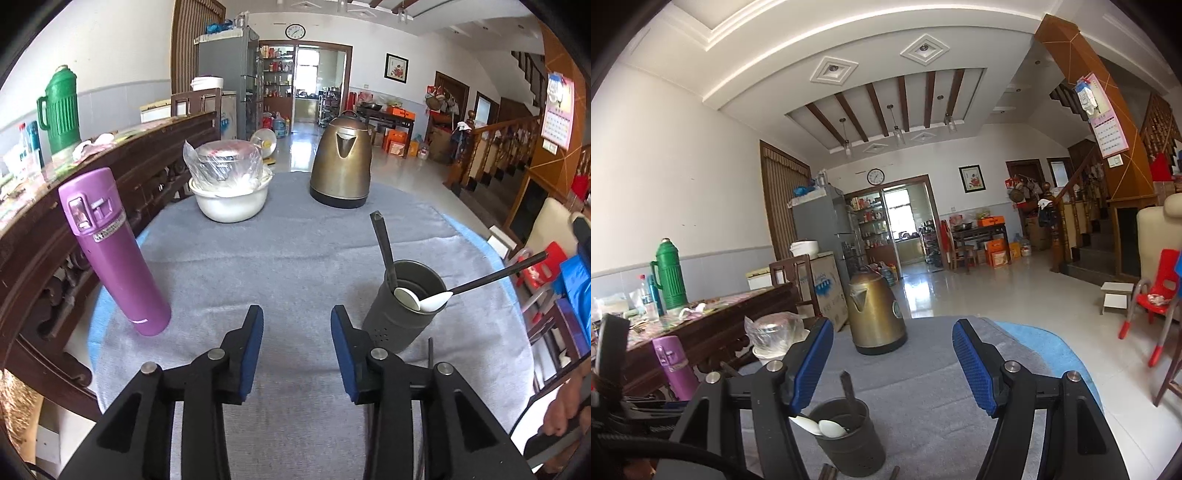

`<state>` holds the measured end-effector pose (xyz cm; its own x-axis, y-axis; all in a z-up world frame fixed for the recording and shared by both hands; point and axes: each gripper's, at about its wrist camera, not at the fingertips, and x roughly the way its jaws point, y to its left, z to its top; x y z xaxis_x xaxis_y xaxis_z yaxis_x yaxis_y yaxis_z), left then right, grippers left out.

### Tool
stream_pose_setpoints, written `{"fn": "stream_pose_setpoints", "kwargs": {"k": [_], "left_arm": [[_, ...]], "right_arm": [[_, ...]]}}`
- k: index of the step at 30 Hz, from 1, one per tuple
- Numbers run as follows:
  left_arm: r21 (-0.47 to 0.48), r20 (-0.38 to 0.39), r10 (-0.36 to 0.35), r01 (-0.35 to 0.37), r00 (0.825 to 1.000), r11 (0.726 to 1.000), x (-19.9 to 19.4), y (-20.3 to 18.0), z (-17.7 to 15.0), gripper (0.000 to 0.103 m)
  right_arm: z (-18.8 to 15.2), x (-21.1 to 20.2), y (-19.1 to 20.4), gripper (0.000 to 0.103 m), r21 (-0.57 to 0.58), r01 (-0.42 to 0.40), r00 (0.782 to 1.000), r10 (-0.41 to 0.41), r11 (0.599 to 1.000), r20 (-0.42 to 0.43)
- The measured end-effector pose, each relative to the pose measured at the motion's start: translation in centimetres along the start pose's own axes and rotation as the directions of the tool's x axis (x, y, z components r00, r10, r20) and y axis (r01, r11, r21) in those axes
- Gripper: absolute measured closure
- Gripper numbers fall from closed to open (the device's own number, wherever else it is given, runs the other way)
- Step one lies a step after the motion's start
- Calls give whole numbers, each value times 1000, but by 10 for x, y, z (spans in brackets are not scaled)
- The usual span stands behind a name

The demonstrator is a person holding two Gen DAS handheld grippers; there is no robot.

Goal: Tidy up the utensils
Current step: 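Lower both tools toward the remaining chopsticks beside the cup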

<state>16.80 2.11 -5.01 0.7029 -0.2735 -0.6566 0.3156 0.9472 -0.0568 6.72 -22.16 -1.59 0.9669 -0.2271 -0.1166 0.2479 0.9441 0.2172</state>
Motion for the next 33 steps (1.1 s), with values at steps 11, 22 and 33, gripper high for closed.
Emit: {"fn": "stream_pose_setpoints", "kwargs": {"k": [11,22,33], "left_arm": [[31,0,43,-43,999,999,-3,-1,-5,63],[51,-19,71,-70,997,996,1,-5,-11,54],[64,-64,90,-86,994,994,12,-2,-23,49]], "right_arm": [[-7,-7,-3,33,18,-38,997,39,999,-68],[-35,-3,-17,33,30,-22,982,28,999,-187],[-69,8,-29,33,58,-5,951,23,998,-307]]}}
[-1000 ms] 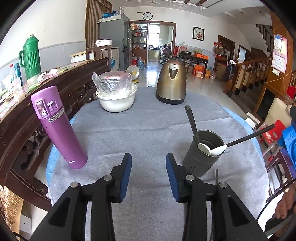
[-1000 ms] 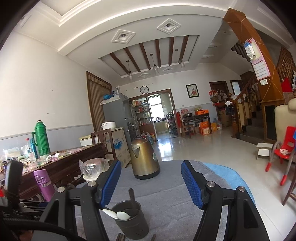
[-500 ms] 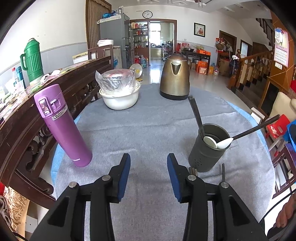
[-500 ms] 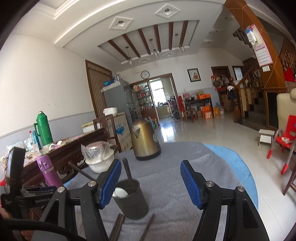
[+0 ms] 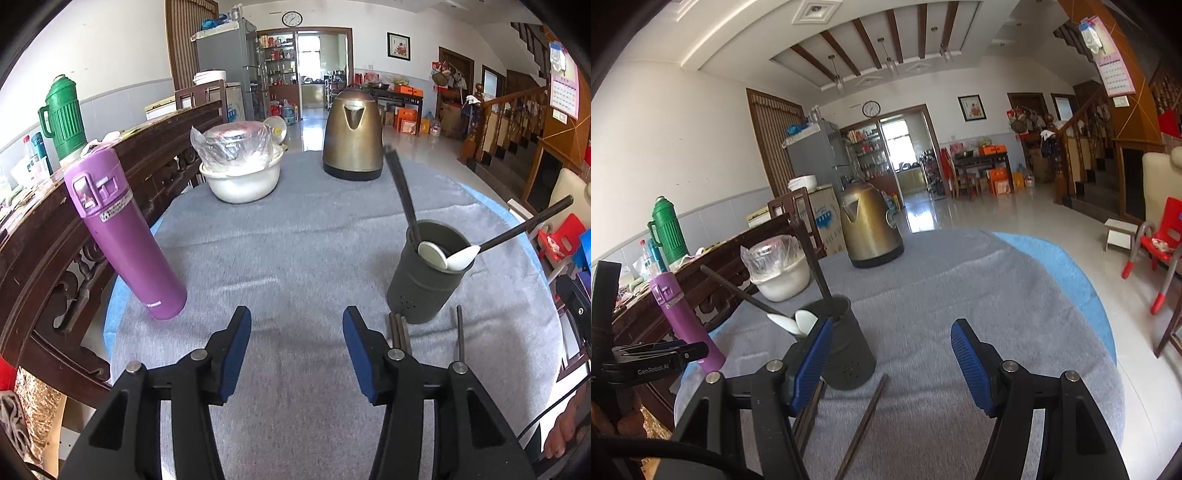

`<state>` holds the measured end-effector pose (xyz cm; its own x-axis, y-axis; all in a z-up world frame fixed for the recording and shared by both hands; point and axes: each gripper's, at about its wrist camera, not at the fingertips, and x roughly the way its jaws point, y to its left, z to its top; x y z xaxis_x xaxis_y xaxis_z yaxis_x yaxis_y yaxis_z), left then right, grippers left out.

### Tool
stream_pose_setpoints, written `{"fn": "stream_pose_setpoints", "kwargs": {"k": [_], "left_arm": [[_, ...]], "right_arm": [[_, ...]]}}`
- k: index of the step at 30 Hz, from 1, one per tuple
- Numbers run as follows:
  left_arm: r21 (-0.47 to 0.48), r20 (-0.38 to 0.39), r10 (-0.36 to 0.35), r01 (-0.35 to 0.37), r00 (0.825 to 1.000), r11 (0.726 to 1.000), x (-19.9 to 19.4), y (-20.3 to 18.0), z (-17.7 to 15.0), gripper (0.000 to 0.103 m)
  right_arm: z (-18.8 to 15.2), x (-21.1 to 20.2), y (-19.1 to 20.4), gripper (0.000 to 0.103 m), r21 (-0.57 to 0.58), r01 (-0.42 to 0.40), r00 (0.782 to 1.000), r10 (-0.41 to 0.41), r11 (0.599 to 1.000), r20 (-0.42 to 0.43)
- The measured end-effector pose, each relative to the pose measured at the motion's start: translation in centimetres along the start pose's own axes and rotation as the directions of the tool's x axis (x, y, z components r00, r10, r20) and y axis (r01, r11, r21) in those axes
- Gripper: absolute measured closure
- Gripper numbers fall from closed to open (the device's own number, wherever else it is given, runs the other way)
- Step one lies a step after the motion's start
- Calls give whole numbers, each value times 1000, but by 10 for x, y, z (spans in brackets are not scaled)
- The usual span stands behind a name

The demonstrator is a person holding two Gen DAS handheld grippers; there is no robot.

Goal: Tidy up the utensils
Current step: 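Lower both tools toward the remaining chopsticks beside the cup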

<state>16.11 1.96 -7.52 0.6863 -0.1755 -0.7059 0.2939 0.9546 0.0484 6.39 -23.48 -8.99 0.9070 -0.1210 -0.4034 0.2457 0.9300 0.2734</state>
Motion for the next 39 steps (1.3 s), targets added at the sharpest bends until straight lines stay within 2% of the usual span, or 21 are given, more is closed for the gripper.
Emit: {"fn": "stream_pose_setpoints", "kwargs": {"k": [10,26,39], "left_arm": [[7,-88,-18,18,996,1000,17,-1,-26,48],[42,-179,-55,64,982,997,37,-20,-52,47],[65,-207,-56,71,977,995,44,-31,-60,47]], "right_arm": [[-13,13,-5,33,23,1,998,0,1000,-59],[-37,36,-15,33,71,10,989,1,997,-146],[-58,54,-20,33,150,-58,977,87,987,-195]]}}
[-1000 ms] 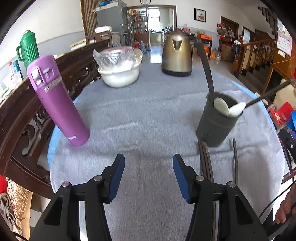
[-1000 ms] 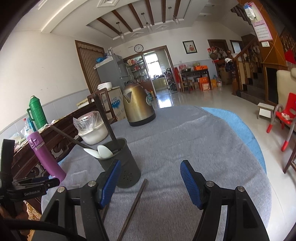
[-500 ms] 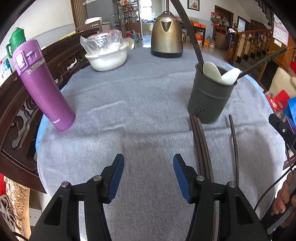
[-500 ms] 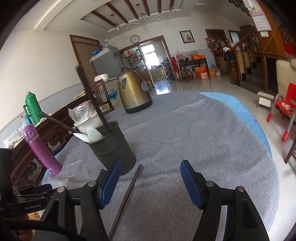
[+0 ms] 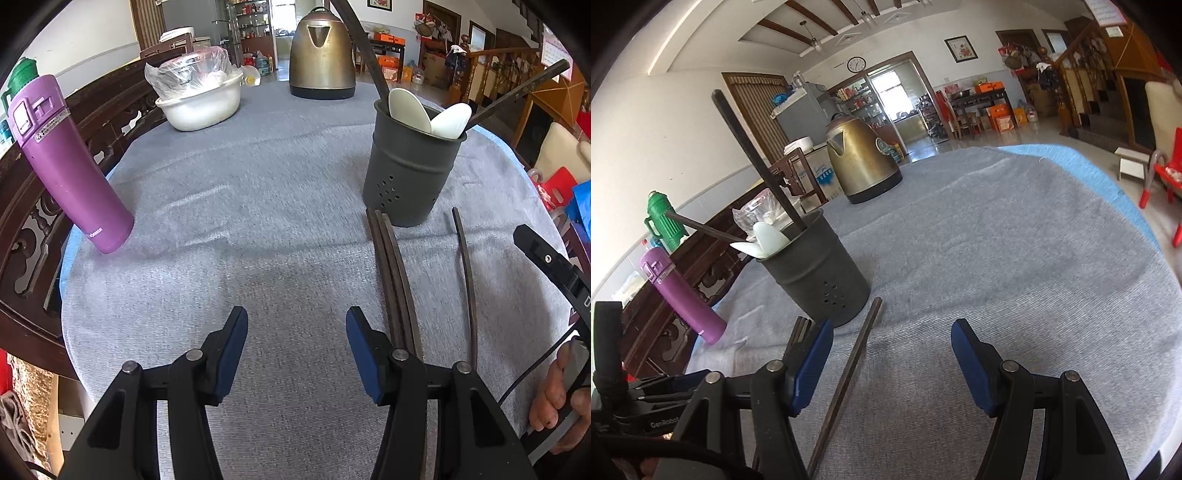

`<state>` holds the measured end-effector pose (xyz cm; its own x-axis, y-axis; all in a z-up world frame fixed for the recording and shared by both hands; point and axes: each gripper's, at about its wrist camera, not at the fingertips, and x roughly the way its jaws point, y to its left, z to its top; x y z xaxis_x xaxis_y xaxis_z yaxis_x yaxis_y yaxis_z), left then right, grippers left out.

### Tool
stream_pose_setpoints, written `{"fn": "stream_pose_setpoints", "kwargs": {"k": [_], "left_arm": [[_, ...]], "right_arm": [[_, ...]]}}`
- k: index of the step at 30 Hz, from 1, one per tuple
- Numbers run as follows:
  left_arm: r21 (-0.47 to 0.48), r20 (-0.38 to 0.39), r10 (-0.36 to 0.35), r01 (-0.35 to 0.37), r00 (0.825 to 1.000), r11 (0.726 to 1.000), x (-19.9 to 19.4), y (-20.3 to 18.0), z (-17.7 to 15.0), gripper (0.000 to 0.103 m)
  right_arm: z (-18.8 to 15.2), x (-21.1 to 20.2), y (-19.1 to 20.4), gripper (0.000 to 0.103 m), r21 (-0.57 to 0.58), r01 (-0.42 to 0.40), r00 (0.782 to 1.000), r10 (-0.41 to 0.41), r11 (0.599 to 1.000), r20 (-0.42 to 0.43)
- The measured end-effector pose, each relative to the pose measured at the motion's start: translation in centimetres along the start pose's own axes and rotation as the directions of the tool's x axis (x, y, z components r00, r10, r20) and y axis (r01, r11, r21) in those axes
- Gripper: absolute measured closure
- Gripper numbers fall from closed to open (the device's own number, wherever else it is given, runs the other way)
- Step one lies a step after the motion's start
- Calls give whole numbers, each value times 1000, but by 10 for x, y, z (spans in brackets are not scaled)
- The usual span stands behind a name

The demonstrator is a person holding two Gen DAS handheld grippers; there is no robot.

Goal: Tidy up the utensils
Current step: 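Lower both tools toward the remaining chopsticks beside the cup, then straddle the remaining chopsticks with the left tool fingers and close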

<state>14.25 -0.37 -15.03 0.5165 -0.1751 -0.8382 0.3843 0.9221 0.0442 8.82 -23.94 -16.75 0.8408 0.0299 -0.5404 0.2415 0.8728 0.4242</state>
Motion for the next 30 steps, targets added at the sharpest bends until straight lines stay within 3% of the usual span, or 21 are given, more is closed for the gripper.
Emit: {"fn": "stream_pose_setpoints", "kwargs": {"k": [12,30], "left_arm": [[5,18,-44,44,999,999,4,-11,12,45],[-22,-35,-155,154,987,988,33,-29,15,44]], "right_arm": [[9,24,-19,33,168,-87,995,95,982,-40],[5,26,-29,33,235,-124,990,137,964,-42]]}}
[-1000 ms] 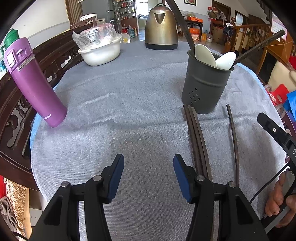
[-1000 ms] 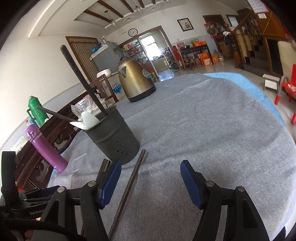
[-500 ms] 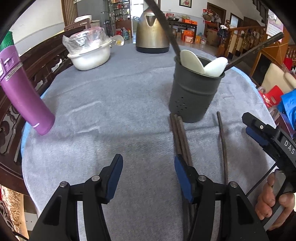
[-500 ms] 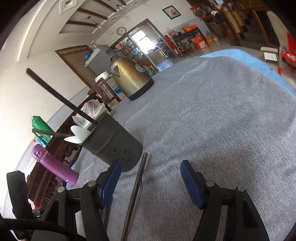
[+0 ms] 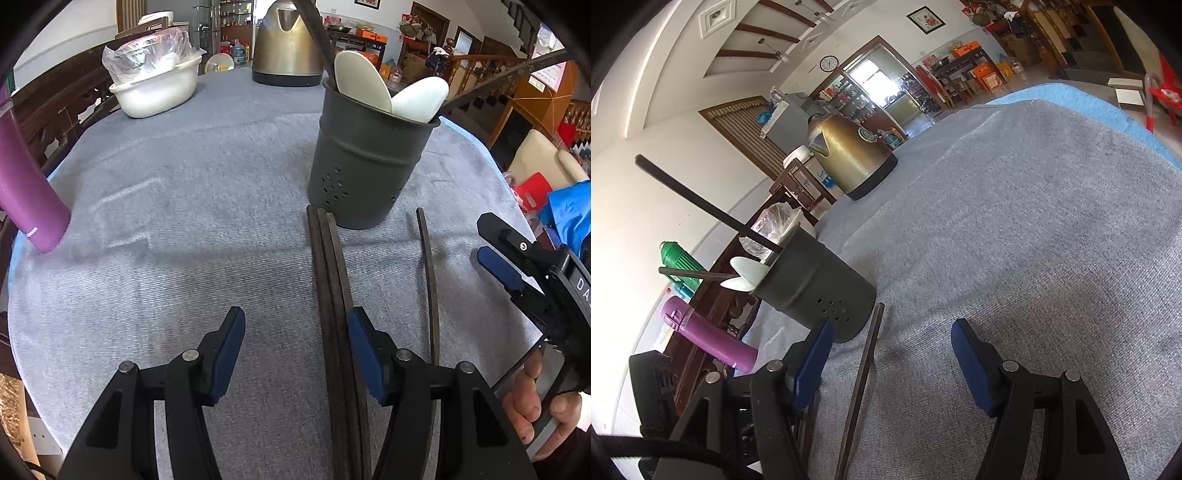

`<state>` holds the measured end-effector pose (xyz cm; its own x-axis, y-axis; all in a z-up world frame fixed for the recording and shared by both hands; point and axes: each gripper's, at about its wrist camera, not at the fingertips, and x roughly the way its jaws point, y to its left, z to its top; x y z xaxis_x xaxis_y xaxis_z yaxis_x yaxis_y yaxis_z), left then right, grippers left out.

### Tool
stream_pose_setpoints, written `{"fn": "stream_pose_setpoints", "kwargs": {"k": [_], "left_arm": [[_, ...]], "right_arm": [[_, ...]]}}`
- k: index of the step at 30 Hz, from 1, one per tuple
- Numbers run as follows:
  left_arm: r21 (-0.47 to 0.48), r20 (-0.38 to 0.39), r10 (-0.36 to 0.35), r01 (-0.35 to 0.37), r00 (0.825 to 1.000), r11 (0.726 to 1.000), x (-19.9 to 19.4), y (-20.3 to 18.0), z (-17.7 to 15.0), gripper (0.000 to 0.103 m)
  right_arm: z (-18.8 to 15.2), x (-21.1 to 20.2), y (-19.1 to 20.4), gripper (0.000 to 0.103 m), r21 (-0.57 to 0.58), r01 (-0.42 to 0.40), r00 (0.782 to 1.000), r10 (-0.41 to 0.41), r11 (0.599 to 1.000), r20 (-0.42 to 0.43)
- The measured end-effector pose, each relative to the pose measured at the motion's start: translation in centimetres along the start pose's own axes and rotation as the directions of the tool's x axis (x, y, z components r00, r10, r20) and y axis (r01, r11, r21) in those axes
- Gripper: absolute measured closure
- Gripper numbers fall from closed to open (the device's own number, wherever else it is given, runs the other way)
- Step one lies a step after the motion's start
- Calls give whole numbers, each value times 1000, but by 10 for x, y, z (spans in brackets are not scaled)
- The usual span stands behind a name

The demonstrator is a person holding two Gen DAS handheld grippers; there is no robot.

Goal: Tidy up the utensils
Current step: 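Straddle the remaining chopsticks with the left tool fingers and close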

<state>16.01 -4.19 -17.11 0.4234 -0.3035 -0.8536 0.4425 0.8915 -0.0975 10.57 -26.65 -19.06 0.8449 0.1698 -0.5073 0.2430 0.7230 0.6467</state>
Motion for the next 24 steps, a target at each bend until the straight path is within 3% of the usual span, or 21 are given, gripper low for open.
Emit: {"fn": "stream_pose_setpoints", "kwargs": {"k": [13,24], "left_arm": [[-28,-1,-18,18,1000,999,12,7,17,40],[-40,5,15,-15,1000,999,-5,23,5,40]], "right_arm": [[1,3,-4,33,15,-5,1000,6,1000,-16],[1,4,-5,33,18,-6,1000,6,1000,-18]]}}
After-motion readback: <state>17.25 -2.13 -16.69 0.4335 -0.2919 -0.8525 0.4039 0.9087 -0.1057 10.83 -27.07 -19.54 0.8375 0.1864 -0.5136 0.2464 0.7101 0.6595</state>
